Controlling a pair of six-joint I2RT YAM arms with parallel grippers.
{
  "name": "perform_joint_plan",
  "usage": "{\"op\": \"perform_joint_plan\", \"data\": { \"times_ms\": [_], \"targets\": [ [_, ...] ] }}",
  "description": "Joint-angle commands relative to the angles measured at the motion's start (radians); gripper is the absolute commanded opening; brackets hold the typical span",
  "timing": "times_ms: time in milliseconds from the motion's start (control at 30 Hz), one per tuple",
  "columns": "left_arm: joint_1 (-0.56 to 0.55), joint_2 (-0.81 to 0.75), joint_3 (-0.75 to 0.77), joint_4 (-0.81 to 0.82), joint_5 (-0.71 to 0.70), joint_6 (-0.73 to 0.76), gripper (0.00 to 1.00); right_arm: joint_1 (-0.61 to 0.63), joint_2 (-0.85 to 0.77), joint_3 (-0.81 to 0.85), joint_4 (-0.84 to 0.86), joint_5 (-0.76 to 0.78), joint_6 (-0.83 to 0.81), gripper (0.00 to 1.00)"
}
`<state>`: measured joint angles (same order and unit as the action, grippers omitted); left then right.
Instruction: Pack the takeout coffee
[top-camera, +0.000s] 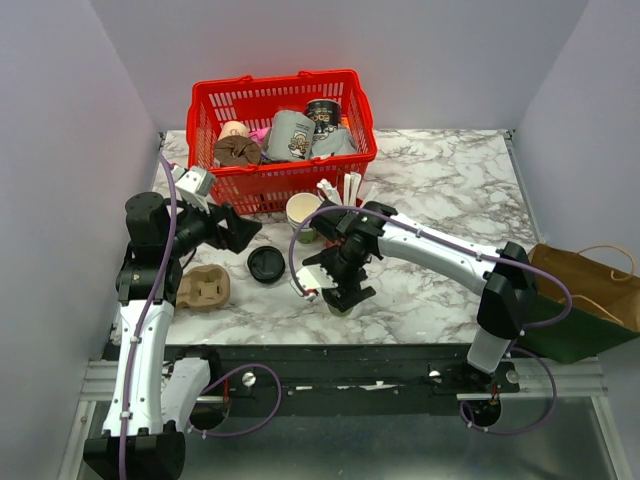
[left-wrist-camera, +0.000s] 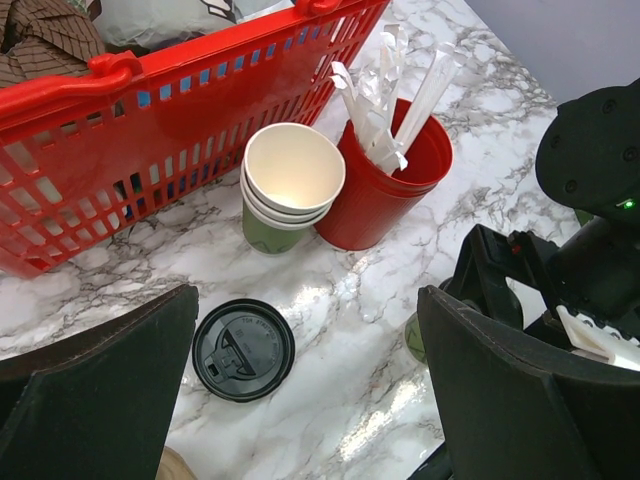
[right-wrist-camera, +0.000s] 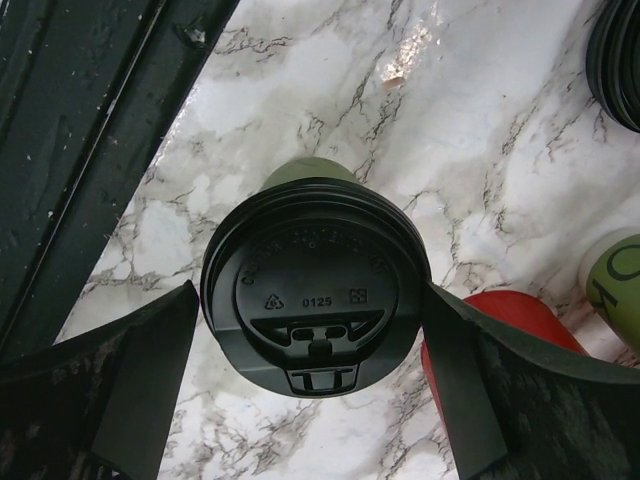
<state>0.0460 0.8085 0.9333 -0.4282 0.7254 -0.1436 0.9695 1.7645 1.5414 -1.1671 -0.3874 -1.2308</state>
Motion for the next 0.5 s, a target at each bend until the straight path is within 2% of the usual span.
{"op": "perform_joint_plan", "data": {
  "times_ms": [0, 67, 233, 467],
  "targets": [
    [0.011, -0.02, -0.014, -0.011, -0.001, -0.011, 0.99, 0.017, -0.011, -0.018, 0.021, 0.042, -0.002, 1.0],
    [0.014, -0.022, -0.017, -0.009, 0.0, -0.013, 0.99, 0.017, -0.017, -0.024, 0.036, 0.053, 0.005, 0.99],
    [0.015, -0.012, -0.018, 0.003, 0.008, -0.021, 0.99, 0.02, -0.04, -0.044, 0.095, 0.113, 0.037, 0.86],
    [0.017, 0.009, -0.002, 0.009, 0.025, -0.022, 0.99, 0.02, -0.102, -0.101, 0.122, 0.163, 0.068, 0.8]
  ]
}}
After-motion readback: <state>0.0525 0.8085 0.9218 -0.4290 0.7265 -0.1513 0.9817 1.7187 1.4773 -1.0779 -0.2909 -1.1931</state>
